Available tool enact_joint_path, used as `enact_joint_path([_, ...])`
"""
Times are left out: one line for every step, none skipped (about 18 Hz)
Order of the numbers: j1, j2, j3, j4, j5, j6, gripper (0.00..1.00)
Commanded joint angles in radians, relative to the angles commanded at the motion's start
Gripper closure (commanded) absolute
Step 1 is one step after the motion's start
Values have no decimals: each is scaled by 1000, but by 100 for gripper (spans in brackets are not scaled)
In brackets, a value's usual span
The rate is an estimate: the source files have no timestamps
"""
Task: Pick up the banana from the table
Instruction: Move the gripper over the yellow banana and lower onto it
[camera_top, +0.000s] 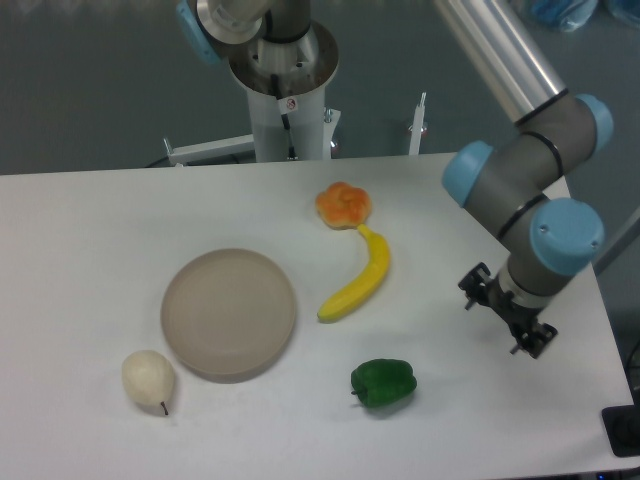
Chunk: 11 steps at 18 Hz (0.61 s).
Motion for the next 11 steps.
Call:
enact_joint_path([-5,26,-43,6,0,-2,0])
enact_joint_path([-20,63,-110,24,-2,-5,0])
enact_joint_path([-25,89,-166,52,-3,-26,0])
enact_joint_path([-38,103,-192,58,-3,-47,0])
enact_joint_path([-57,106,-206,61,-2,-72,0])
enact_joint_path([-73,106,-214,66,-2,-93,0])
enact_joint_path([-98,108,-218,66,-5,-151,0])
enact_joint_path([-132,105,-215,68,-3,-249,0])
enact_joint_path([-147,100,-214,71,-3,-297,0])
enact_joint_path([-161,92,-214,92,-3,-339,0])
enact_joint_path([-169,89,-220,106,-3,-359,0])
